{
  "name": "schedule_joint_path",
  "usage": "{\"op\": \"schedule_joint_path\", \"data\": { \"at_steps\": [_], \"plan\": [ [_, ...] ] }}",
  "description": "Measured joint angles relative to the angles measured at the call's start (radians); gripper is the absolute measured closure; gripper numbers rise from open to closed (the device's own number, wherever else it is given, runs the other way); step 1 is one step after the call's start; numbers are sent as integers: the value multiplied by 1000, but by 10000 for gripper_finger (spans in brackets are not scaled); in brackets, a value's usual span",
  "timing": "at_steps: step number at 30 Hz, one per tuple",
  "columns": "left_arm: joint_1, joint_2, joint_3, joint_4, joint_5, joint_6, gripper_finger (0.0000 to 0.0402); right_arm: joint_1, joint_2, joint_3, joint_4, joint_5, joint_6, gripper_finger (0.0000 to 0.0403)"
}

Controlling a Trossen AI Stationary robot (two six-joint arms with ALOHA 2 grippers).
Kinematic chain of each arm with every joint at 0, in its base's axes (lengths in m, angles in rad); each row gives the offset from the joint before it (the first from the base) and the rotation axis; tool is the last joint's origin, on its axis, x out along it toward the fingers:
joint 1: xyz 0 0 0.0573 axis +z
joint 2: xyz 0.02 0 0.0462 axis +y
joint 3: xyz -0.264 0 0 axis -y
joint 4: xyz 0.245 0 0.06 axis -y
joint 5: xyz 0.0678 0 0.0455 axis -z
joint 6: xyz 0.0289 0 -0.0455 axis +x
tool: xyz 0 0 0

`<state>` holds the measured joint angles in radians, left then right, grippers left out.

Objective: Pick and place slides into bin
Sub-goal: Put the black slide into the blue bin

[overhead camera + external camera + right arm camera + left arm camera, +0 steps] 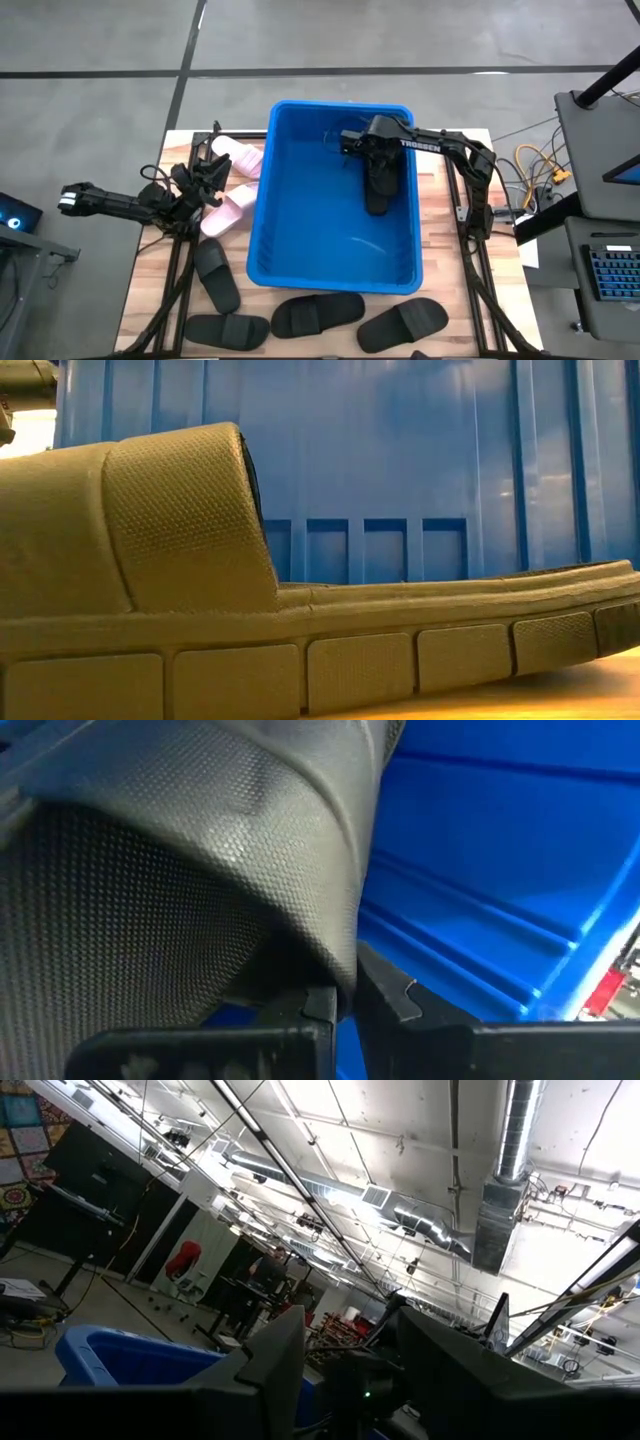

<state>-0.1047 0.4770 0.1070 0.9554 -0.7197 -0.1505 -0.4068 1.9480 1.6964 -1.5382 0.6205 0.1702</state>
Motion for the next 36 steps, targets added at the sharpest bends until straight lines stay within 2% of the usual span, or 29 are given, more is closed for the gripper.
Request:
{"op": "schedule_joint_path", "data": {
  "at_steps": [21, 28, 36],
  "plan": [
    [0, 0, 0, 2, 2, 0, 253, -11, -3, -69, 106, -32, -40, 388],
    [0, 0, 0, 1, 2, 0, 253, -13, 0, -66, 109, -35, -11, 346],
    [0, 0, 0, 1, 2, 0, 253, -14, 1, -67, 104, -122, -14, 282]
  ]
}}
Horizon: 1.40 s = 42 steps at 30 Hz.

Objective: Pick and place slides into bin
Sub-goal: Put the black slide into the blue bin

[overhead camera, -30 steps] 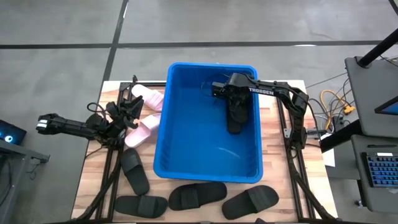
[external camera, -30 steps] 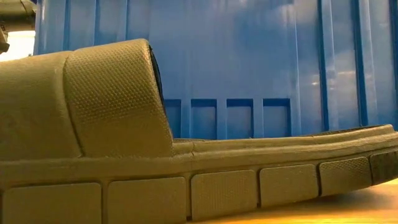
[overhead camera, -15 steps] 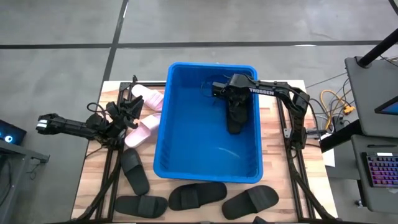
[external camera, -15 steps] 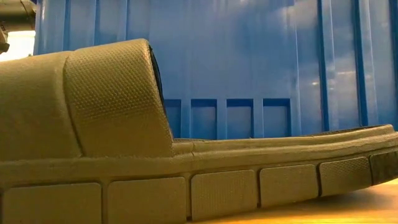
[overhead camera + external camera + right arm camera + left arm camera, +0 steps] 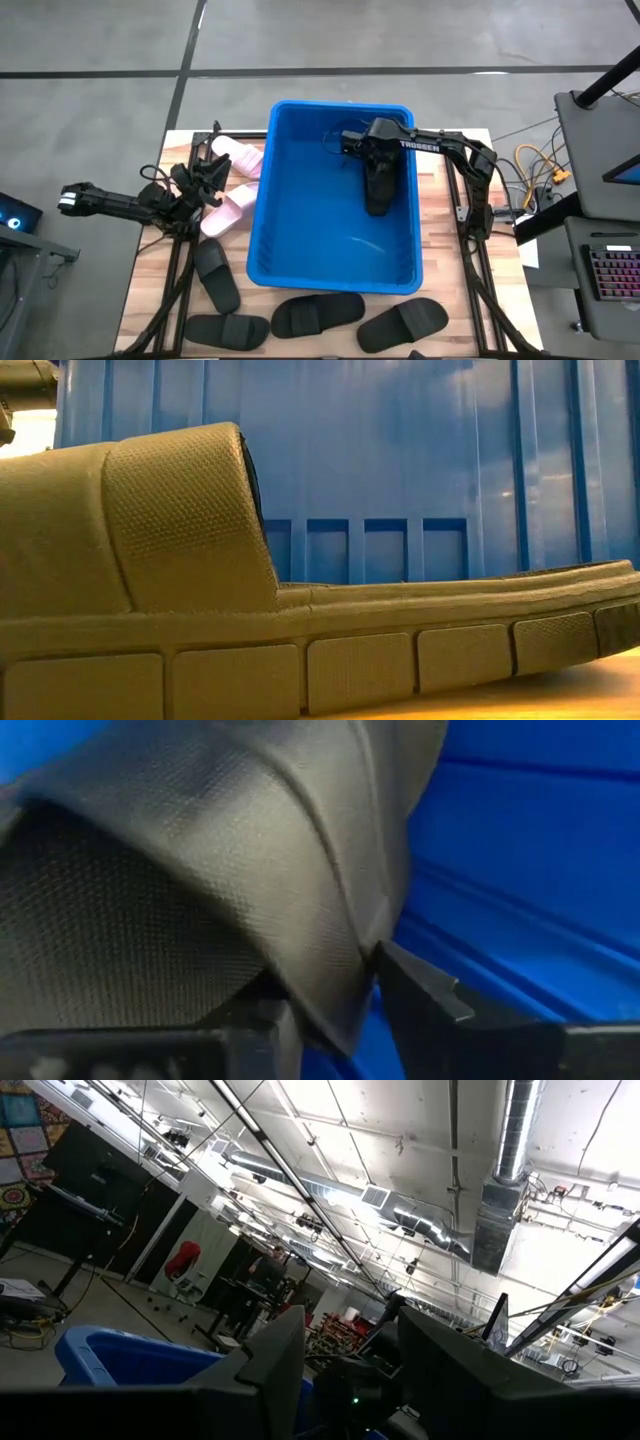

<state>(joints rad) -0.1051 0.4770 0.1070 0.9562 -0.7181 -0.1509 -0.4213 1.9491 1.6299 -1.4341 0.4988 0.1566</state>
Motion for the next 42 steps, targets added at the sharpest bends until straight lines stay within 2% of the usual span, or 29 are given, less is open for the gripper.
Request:
{"op": "schedule_joint_path", "data": {
  "at_steps": [5, 9, 16, 24, 38, 42],
  "plan": [
    [0, 0, 0, 0, 0, 0, 253, 0, 0, 0, -6, -10, 0, 249],
    [0, 0, 0, -1, 0, 0, 253, -2, 0, 2, -35, -77, -33, 225],
    [0, 0, 0, -1, 0, 0, 253, 0, -7, 0, -55, -86, -34, 189],
    [0, 0, 0, -1, 0, 0, 253, 12, -23, -1, -98, -102, -117, 182],
    [0, 0, 0, -1, -1, 0, 253, 13, -45, -1, -107, -95, -145, 181],
    [0, 0, 0, -1, -1, 1, 253, 15, -59, -1, -111, -135, -169, 181]
  ]
}}
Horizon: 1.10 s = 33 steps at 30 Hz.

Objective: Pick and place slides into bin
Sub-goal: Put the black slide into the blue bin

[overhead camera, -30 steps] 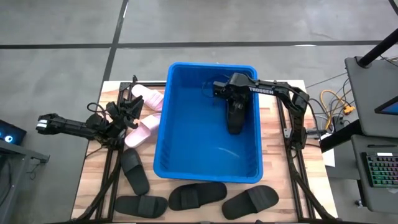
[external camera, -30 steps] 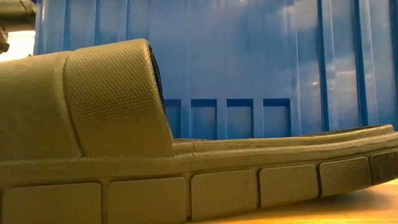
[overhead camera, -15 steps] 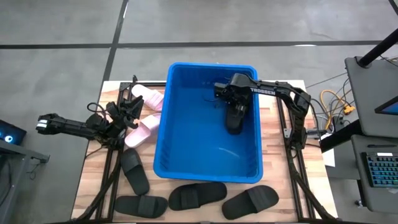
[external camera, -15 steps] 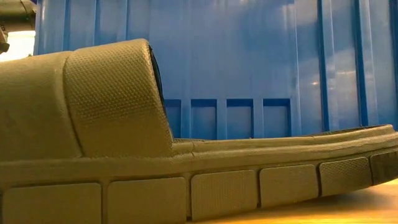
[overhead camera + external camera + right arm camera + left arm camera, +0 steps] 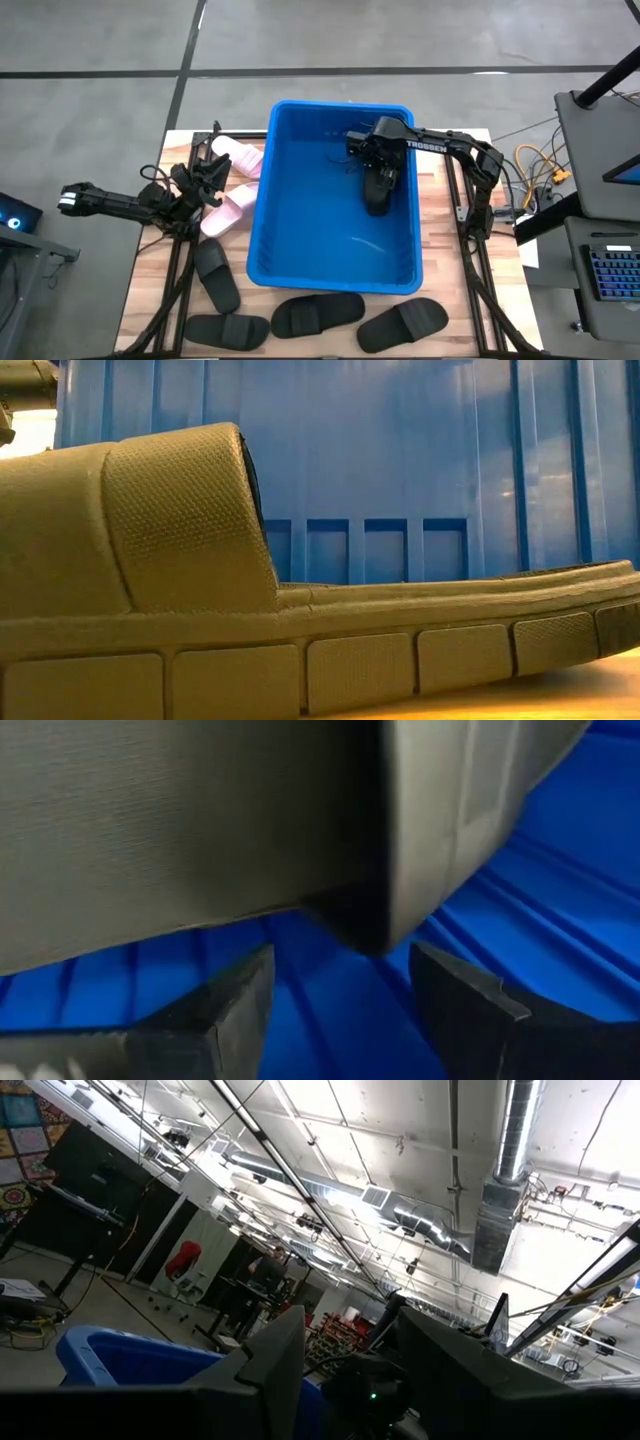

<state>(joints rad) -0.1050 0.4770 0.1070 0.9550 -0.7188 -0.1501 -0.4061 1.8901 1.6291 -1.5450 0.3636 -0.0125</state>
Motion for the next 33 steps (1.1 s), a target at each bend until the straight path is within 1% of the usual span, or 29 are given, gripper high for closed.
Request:
{"op": "schedule_joint_path", "data": {
  "at_steps": [5, 11, 13, 15, 19, 24, 28, 31, 33],
  "plan": [
    [0, 0, 0, 0, 0, 0, 253, 0, -19, 0, -15, -9, 3, 181],
    [0, 0, 0, 0, 0, 0, 253, 0, -97, 1, 15, -13, 32, 181],
    [0, 0, 0, 0, 0, 0, 253, 0, -137, 1, 32, -42, 59, 181],
    [0, 0, 0, 0, 0, 0, 253, 0, -181, 1, 71, -97, 96, 181],
    [0, 0, 0, 0, 0, 0, 253, 6, -287, 1, 236, -233, 167, 182],
    [0, -1, 0, 1, -1, 0, 253, 40, -414, -12, 547, -319, 257, 182],
    [0, -1, 0, 2, -1, 0, 253, 86, -480, -13, 746, -450, 311, 182],
    [0, -1, 0, 2, 0, 0, 253, 131, -516, -13, 818, -518, 317, 182],
    [0, 0, 0, 2, 0, 0, 253, 167, -535, -12, 827, -524, 319, 182]
  ]
}}
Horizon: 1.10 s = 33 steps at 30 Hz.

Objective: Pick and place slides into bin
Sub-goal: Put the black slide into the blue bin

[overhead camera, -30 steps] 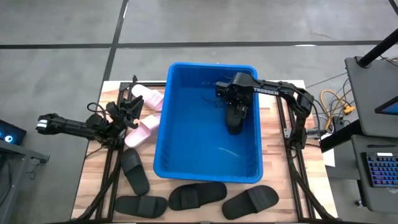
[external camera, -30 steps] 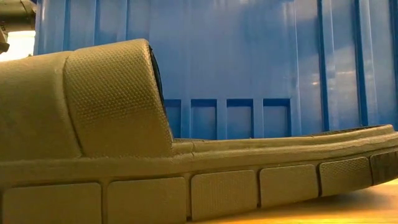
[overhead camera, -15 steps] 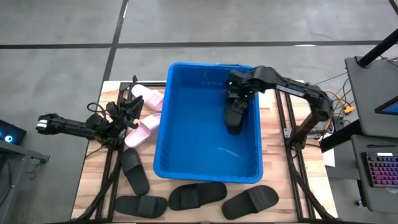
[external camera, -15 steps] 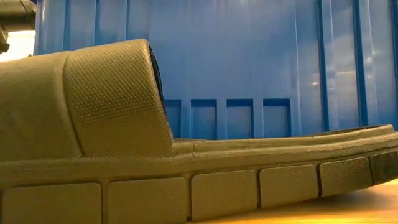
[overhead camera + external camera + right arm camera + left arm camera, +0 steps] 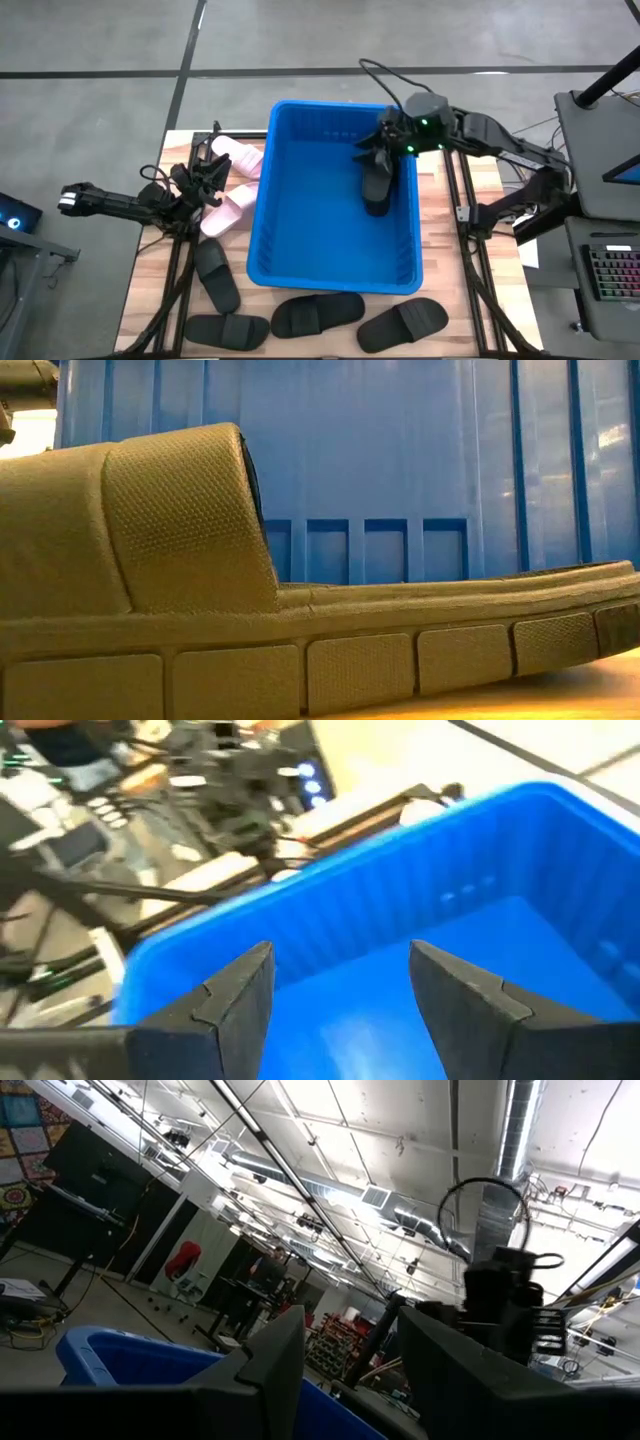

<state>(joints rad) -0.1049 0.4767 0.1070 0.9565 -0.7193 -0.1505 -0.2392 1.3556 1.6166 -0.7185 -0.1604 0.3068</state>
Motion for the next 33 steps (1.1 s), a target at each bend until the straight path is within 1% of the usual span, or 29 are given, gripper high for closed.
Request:
{"op": "schedule_joint_path", "data": {
  "at_steps": [6, 13, 19, 33],
  "plan": [
    [0, 0, 0, 0, 0, 0, 253, 93, -39, -1, -33, 0, 70, 183],
    [0, 0, 0, 0, 0, 0, 253, 195, -56, -1, -79, 2, 144, 183],
    [0, 0, 0, 0, 0, 0, 253, 271, -57, -1, -85, 3, 164, 183],
    [0, -1, 0, 0, 0, 0, 253, 370, -53, -1, -85, 3, 385, 183]
  ]
}}
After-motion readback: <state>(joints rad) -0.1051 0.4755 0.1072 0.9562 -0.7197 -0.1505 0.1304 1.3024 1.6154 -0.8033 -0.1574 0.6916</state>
